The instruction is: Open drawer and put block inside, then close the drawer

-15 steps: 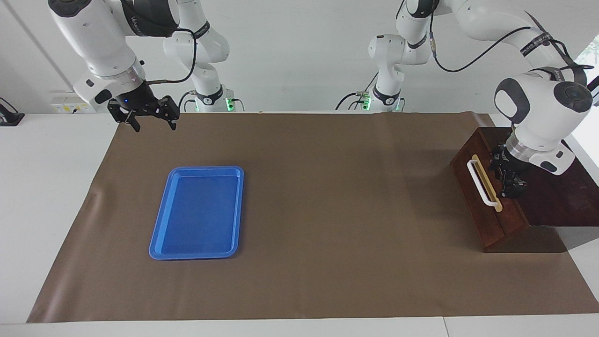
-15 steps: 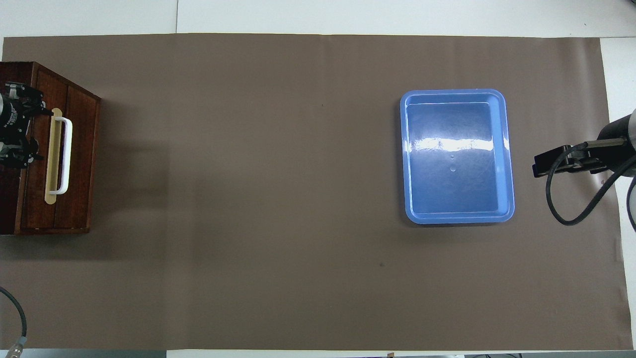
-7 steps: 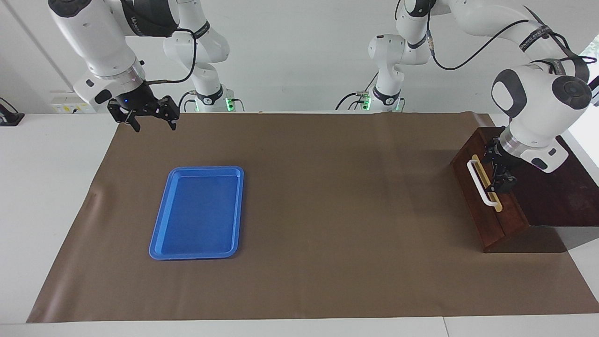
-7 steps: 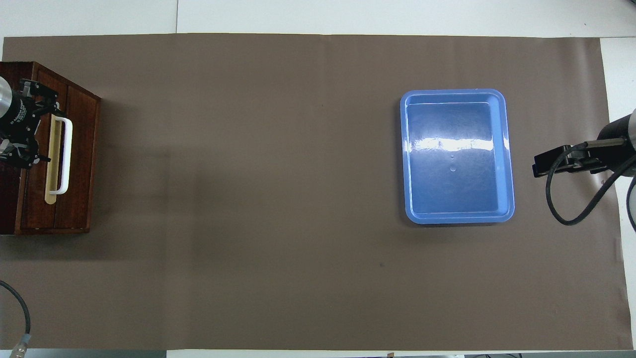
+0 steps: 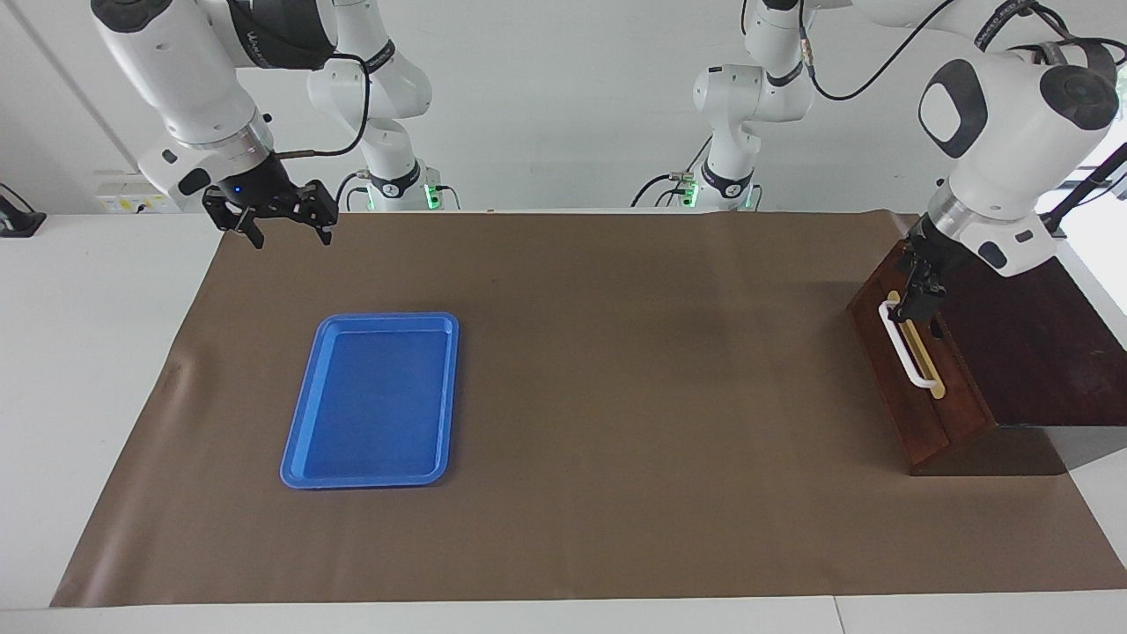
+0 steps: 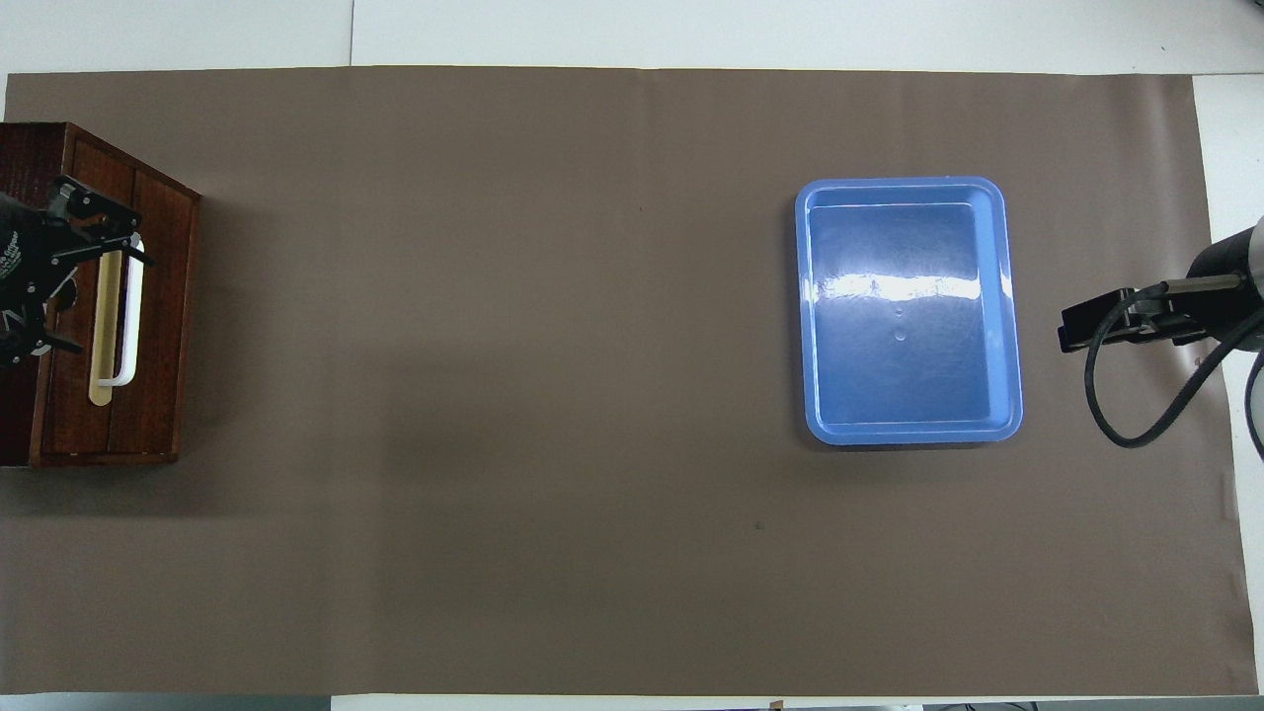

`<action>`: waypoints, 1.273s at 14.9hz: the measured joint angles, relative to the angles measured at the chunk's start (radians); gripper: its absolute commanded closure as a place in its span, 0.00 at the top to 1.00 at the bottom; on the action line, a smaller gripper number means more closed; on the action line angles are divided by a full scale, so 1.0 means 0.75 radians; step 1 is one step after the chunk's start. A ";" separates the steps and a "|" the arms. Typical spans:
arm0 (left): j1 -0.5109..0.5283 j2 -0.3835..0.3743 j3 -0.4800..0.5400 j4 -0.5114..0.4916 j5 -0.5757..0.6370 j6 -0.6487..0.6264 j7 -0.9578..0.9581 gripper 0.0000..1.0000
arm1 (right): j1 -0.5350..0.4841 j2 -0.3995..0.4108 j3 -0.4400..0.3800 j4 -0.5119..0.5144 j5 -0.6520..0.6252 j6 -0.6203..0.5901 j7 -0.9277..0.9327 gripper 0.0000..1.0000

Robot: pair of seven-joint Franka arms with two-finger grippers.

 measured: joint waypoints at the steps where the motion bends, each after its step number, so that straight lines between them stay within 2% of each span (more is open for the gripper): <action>1: 0.036 -0.001 -0.065 0.000 -0.001 -0.028 0.107 1.00 | 0.000 0.000 0.000 0.000 0.000 0.000 0.000 1.00; 3: 0.072 0.000 -0.142 0.000 -0.001 -0.048 0.300 1.00 | 0.000 0.000 0.000 0.000 0.000 0.000 0.000 1.00; 6: 0.093 -0.006 -0.176 0.009 -0.001 -0.090 0.545 1.00 | 0.000 0.000 0.000 0.000 0.000 0.000 0.000 1.00; 9: 0.138 -0.065 -0.182 0.018 -0.002 -0.169 0.766 1.00 | 0.000 0.000 0.000 0.000 0.000 0.000 0.000 1.00; 19: 0.146 -0.133 -0.199 0.012 -0.004 -0.176 0.924 1.00 | 0.000 0.000 0.000 0.000 0.000 0.000 0.000 1.00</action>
